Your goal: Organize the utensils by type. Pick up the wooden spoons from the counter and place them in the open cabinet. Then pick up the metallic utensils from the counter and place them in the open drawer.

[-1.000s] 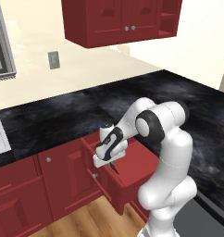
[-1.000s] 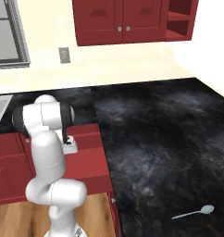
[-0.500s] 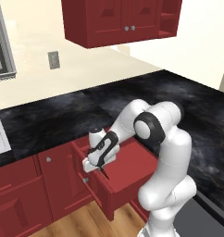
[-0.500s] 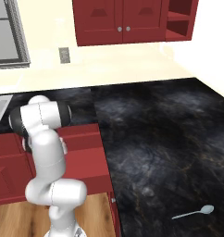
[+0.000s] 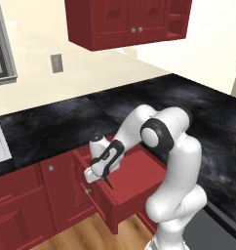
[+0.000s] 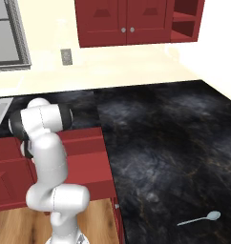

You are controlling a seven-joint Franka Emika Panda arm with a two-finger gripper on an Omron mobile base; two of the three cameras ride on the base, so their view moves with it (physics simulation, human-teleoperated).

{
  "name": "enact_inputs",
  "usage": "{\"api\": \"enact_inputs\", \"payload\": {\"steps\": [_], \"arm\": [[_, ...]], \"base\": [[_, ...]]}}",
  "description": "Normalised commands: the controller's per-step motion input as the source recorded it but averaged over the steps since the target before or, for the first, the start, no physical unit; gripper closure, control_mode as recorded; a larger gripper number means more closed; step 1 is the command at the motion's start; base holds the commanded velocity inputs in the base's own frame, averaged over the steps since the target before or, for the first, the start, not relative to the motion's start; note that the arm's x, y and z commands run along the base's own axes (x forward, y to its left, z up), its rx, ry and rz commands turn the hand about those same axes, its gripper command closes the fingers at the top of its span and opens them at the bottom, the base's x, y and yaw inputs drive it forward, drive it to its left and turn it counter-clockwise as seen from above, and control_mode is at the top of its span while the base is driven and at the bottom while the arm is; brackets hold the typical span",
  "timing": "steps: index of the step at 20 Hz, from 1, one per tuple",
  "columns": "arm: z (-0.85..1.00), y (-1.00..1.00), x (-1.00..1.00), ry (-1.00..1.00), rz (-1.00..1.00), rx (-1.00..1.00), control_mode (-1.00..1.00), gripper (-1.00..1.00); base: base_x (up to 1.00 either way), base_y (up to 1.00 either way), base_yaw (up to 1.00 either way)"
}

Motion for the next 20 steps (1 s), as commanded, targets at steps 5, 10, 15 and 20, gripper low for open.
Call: {"api": "enact_inputs", "payload": {"steps": [5,10,15,20], "arm": [[0.16,-0.21,0.13,0.00,0.00,-0.06,-1.00,1.00],[0.17,-0.35,0.24,0.00,-0.02,-0.01,-1.00,1.00],[-0.09,-0.35,0.41,0.00,-0.02,0.00,-1.00,1.00],[-0.38,-0.15,0.35,0.00,0.00,0.01,-1.00,1.00]], "base": [[0.00,0.00,0.00],[0.00,0.00,0.00],[0.00,0.00,0.00],[0.00,0.00,0.00]]}}
